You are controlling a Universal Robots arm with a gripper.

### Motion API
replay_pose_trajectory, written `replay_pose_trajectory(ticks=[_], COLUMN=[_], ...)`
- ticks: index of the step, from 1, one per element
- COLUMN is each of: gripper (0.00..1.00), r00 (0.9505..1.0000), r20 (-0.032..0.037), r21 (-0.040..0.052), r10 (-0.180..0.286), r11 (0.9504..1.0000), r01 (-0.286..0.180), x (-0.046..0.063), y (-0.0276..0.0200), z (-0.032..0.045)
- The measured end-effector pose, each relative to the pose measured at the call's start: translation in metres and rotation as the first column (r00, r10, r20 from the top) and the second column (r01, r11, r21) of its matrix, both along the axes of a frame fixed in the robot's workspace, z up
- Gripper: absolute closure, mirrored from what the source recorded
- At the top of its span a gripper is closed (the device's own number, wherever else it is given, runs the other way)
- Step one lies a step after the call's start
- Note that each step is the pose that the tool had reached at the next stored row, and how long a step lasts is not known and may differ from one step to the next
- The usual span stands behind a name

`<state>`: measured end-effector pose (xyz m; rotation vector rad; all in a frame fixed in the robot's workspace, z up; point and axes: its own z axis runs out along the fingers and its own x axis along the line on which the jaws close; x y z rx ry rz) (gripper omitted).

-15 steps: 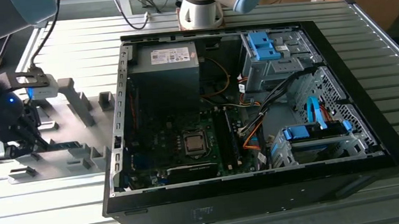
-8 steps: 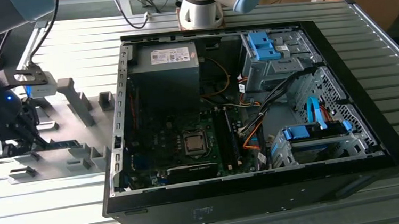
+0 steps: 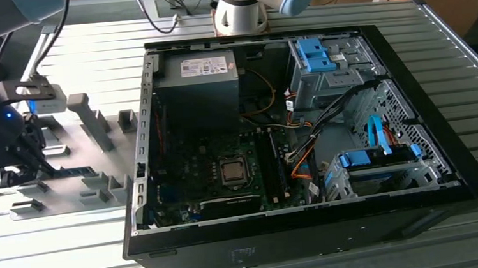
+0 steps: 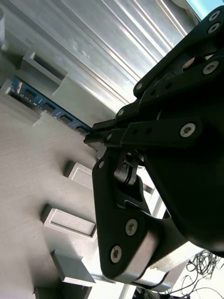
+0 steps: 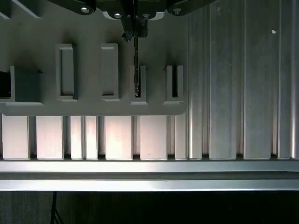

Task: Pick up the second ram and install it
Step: 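Pick up the second ram and move it above second insertion slot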

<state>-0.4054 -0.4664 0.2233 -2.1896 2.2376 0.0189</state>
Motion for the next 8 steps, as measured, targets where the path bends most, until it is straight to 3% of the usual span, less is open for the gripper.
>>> replay_pose_trajectory(ticks=[8], gripper=[0.86], r00=[1.0000], r20=[0.0000], r21=[0.0001], r10=[0.000], r11=[1.0000], r01=[0.000], x=[0.0000], y=[0.0000], z=[0.0048])
